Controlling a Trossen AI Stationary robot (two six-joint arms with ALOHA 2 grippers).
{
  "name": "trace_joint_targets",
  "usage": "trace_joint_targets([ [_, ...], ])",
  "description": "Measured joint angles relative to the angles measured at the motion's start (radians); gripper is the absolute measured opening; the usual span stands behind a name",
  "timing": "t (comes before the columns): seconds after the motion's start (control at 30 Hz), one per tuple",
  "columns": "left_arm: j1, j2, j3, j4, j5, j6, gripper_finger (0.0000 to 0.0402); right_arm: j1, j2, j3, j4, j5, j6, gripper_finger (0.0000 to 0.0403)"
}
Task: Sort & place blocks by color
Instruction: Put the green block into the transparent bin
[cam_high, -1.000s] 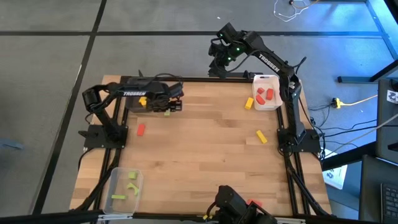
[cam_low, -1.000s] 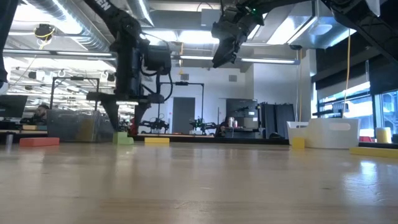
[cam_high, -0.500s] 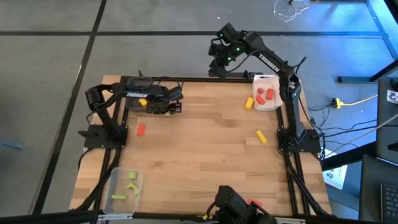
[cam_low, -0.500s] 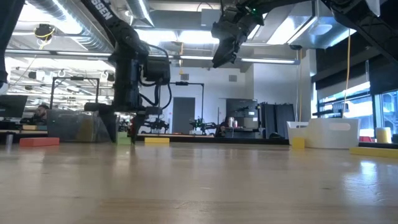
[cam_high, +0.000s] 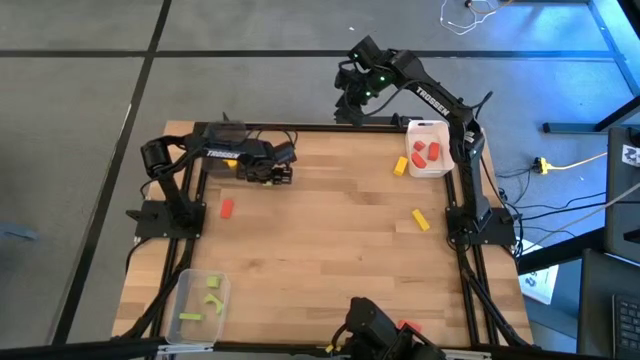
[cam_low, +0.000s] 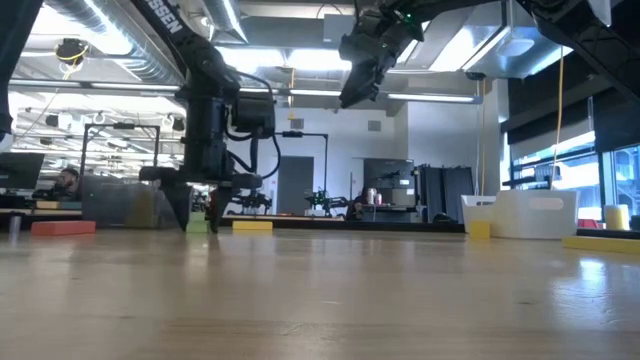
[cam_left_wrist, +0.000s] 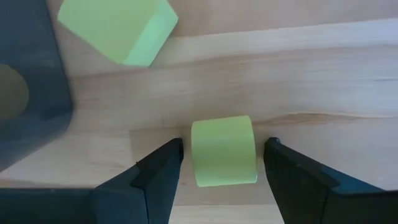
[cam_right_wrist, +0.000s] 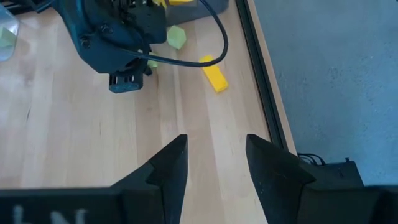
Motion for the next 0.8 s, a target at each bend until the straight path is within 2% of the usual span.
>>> trace_joint_targets([
  [0.33,0.005,0.0,0.002,0.005,0.043,0.03,0.0213,0.0,0.0,0.0,0.032,0.0,0.0,0.0163],
  [0.43,0.003,0.001,0.001,0.009,0.058,0.031,0.0192,0.0,0.0,0.0,0.032,0.0,0.0,0.0163],
  [0.63,-0.006,0.004,0.019,0.004,0.076,0.064,0.0125,0.0,0.0,0.0,0.032,0.0,0.0,0.0163],
  [0.8,-0.002,0.006,0.044,-0.001,0.117,0.088,0.0121,0.0,0.0,0.0,0.032,0.0,0.0,0.0163],
])
